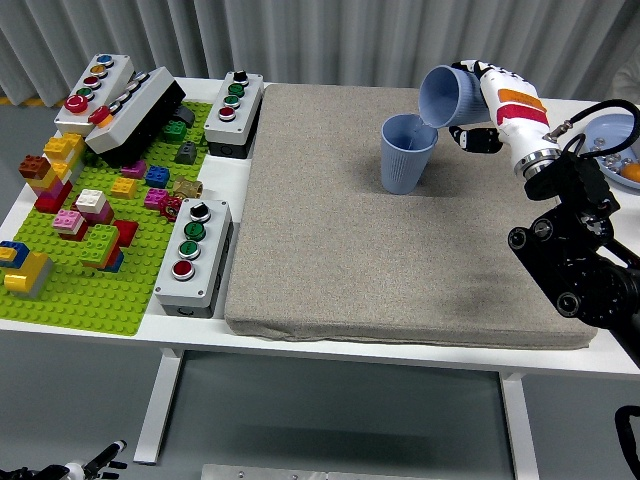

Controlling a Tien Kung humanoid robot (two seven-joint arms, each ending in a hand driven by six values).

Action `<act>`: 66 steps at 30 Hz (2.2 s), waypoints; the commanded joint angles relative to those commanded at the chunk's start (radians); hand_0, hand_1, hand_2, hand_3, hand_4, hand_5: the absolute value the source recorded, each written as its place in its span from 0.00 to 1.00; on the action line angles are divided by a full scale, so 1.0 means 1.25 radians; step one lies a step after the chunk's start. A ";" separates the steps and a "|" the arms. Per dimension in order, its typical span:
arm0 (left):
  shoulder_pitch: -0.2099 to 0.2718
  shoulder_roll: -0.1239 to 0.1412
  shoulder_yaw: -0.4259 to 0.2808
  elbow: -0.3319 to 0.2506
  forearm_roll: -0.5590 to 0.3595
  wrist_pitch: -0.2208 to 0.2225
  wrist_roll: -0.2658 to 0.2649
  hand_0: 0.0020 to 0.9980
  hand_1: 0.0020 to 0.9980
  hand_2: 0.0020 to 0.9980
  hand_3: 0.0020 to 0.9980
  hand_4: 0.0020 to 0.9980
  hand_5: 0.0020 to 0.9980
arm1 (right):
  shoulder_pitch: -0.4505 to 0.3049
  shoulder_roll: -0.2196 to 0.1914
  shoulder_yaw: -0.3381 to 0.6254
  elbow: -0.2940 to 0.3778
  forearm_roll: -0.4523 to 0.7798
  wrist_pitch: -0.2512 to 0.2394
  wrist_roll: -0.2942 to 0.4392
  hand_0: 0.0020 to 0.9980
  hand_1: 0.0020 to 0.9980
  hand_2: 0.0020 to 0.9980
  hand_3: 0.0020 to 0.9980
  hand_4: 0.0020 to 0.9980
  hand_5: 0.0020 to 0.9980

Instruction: Pick cup pour cup place

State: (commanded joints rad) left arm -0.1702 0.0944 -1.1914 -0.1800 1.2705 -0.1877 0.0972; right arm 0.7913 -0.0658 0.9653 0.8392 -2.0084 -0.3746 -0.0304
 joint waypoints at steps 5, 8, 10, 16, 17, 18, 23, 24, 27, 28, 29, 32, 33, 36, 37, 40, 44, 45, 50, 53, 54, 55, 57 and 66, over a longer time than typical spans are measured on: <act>-0.001 0.000 -0.001 0.000 0.001 0.000 0.000 0.85 0.84 0.91 0.80 0.62 1.00 | 0.002 -0.005 -0.007 0.000 0.001 0.000 0.001 0.81 0.68 0.57 0.58 0.54 0.00; -0.001 0.000 -0.002 0.000 0.002 0.000 0.000 0.85 0.84 0.91 0.80 0.62 1.00 | 0.003 -0.006 -0.011 0.001 0.001 -0.002 0.000 0.81 0.68 0.57 0.58 0.54 0.00; -0.001 0.000 -0.003 0.000 0.003 0.000 0.000 0.85 0.84 0.91 0.80 0.62 1.00 | 0.003 -0.007 -0.014 0.002 0.000 -0.005 -0.001 0.81 0.68 0.57 0.58 0.54 0.00; -0.001 0.000 -0.003 0.000 0.003 0.000 0.000 0.85 0.84 0.91 0.80 0.62 1.00 | 0.005 -0.009 -0.022 0.000 -0.003 -0.011 -0.004 0.80 0.67 0.56 0.58 0.54 0.00; -0.002 0.000 -0.003 0.000 0.003 0.000 0.000 0.85 0.84 0.91 0.80 0.62 1.00 | 0.006 -0.010 -0.023 0.000 -0.004 -0.011 -0.004 0.80 0.67 0.57 0.58 0.54 0.00; -0.002 0.000 -0.003 0.000 0.003 0.000 0.000 0.85 0.84 0.91 0.80 0.62 1.00 | 0.006 -0.011 -0.024 -0.001 -0.004 -0.012 -0.003 0.80 0.67 0.57 0.58 0.54 0.00; -0.002 0.001 -0.004 0.000 0.004 0.000 0.000 0.85 0.84 0.91 0.79 0.62 1.00 | 0.008 -0.012 -0.025 -0.010 -0.011 -0.020 0.002 0.81 0.68 0.56 0.58 0.54 0.00; -0.002 0.001 -0.004 0.000 0.004 0.000 0.001 0.85 0.84 0.91 0.79 0.62 1.00 | 0.008 -0.012 -0.025 -0.011 -0.012 -0.020 0.002 0.81 0.68 0.56 0.58 0.54 0.00; -0.002 0.001 -0.004 0.000 0.004 0.000 0.000 0.85 0.84 0.91 0.79 0.62 1.00 | 0.007 -0.012 -0.026 -0.012 -0.016 -0.023 0.000 0.81 0.68 0.56 0.58 0.54 0.00; -0.002 0.001 -0.004 0.000 0.004 0.000 0.000 0.85 0.84 0.91 0.79 0.62 1.00 | 0.007 -0.011 -0.026 -0.013 -0.017 -0.025 -0.001 0.81 0.68 0.56 0.58 0.54 0.00; -0.002 0.001 -0.004 0.000 0.005 0.000 0.000 0.85 0.84 0.91 0.79 0.62 1.00 | 0.007 -0.011 -0.028 -0.013 -0.017 -0.026 -0.001 0.81 0.67 0.56 0.57 0.54 0.00; -0.002 0.001 -0.005 0.000 0.006 0.000 0.001 0.85 0.84 0.91 0.79 0.62 1.00 | 0.007 -0.010 -0.031 -0.014 -0.016 -0.028 -0.002 0.81 0.67 0.56 0.57 0.54 0.00; -0.002 0.001 -0.005 0.000 0.005 0.000 0.000 0.85 0.84 0.91 0.79 0.62 1.00 | 0.008 -0.010 -0.032 -0.016 -0.016 -0.029 -0.002 0.81 0.67 0.56 0.57 0.54 0.00; -0.002 0.001 -0.004 0.000 0.006 0.000 0.001 0.85 0.84 0.91 0.79 0.62 1.00 | 0.008 -0.010 -0.034 -0.018 -0.015 -0.030 -0.002 0.81 0.67 0.56 0.57 0.54 0.00; -0.002 0.001 -0.004 0.000 0.006 0.000 0.000 0.85 0.84 0.91 0.79 0.62 1.00 | 0.008 -0.010 -0.034 -0.019 -0.016 -0.032 -0.003 0.81 0.67 0.56 0.57 0.54 0.00; -0.001 0.001 -0.004 0.000 0.006 0.000 0.001 0.85 0.84 0.91 0.79 0.62 1.00 | 0.008 -0.010 -0.038 -0.018 -0.019 -0.037 -0.005 0.81 0.67 0.56 0.57 0.54 0.00; 0.000 0.001 -0.004 0.000 0.007 -0.001 0.001 0.85 0.84 0.91 0.79 0.62 1.00 | 0.008 -0.009 -0.044 -0.019 -0.021 -0.041 -0.007 0.82 0.67 0.56 0.57 0.54 0.00; 0.000 0.001 -0.004 0.000 0.007 -0.001 0.001 0.85 0.84 0.91 0.79 0.62 1.00 | 0.007 -0.009 -0.045 -0.020 -0.021 -0.042 -0.008 0.82 0.67 0.56 0.57 0.54 0.00; 0.001 0.001 -0.005 0.000 0.008 -0.001 0.001 0.85 0.84 0.91 0.79 0.62 1.00 | 0.008 -0.010 -0.053 -0.020 -0.023 -0.045 -0.009 0.82 0.67 0.56 0.57 0.53 0.00; 0.001 0.002 -0.004 0.000 0.008 0.000 0.001 0.85 0.84 0.91 0.79 0.62 1.00 | 0.010 -0.014 -0.063 -0.020 -0.023 -0.049 -0.012 0.82 0.67 0.56 0.57 0.53 0.00; 0.001 0.002 -0.005 0.000 0.008 0.000 0.001 0.85 0.84 0.91 0.79 0.62 1.00 | 0.011 -0.015 -0.067 -0.019 -0.025 -0.049 -0.014 0.82 0.67 0.56 0.57 0.53 0.00; 0.000 0.002 -0.005 0.000 0.008 0.000 0.001 0.85 0.84 0.91 0.79 0.62 1.00 | 0.012 -0.016 -0.069 -0.019 -0.025 -0.049 -0.015 0.82 0.67 0.56 0.57 0.53 0.00; 0.000 0.002 -0.006 0.000 0.008 0.000 0.001 0.85 0.84 0.91 0.79 0.62 1.00 | 0.014 -0.018 -0.075 -0.017 -0.027 -0.050 -0.018 0.82 0.67 0.56 0.57 0.53 0.00; -0.001 0.002 -0.008 0.000 0.010 0.000 0.001 0.85 0.84 0.91 0.80 0.62 1.00 | 0.025 -0.032 -0.116 -0.017 -0.019 -0.053 -0.023 0.82 0.67 0.56 0.56 0.53 0.00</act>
State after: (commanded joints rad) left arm -0.1714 0.0966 -1.2013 -0.1800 1.2826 -0.1877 0.0985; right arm 0.8232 -0.1056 0.8209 0.8181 -2.0321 -0.4415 -0.0597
